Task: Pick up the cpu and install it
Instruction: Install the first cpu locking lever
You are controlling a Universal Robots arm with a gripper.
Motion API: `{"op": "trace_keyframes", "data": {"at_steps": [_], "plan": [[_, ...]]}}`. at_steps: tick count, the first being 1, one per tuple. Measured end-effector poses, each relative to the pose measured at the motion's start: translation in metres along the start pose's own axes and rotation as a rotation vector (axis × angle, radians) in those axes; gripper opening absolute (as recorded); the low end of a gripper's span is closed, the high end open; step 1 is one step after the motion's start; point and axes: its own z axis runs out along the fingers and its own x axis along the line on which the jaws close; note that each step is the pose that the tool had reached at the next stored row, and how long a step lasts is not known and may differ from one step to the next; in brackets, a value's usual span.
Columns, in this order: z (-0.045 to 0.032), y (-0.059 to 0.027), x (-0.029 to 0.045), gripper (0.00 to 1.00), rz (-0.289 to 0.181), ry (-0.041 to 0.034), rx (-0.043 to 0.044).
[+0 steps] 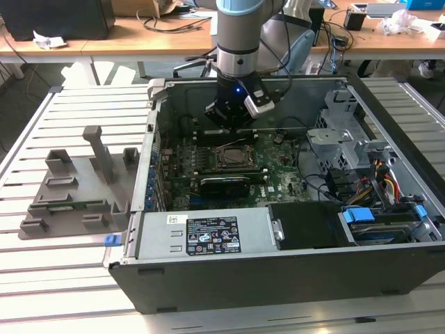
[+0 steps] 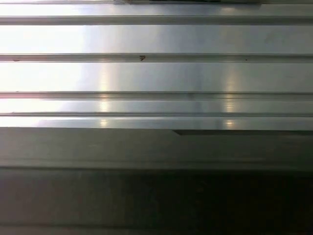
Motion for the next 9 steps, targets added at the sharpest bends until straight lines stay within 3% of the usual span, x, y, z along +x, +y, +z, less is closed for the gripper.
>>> {"op": "trace_keyframes", "data": {"at_steps": [9], "plan": [[0.0085, 0.0006, -0.0054, 0.11, 0.000, 0.0004, 0.0000]]}}
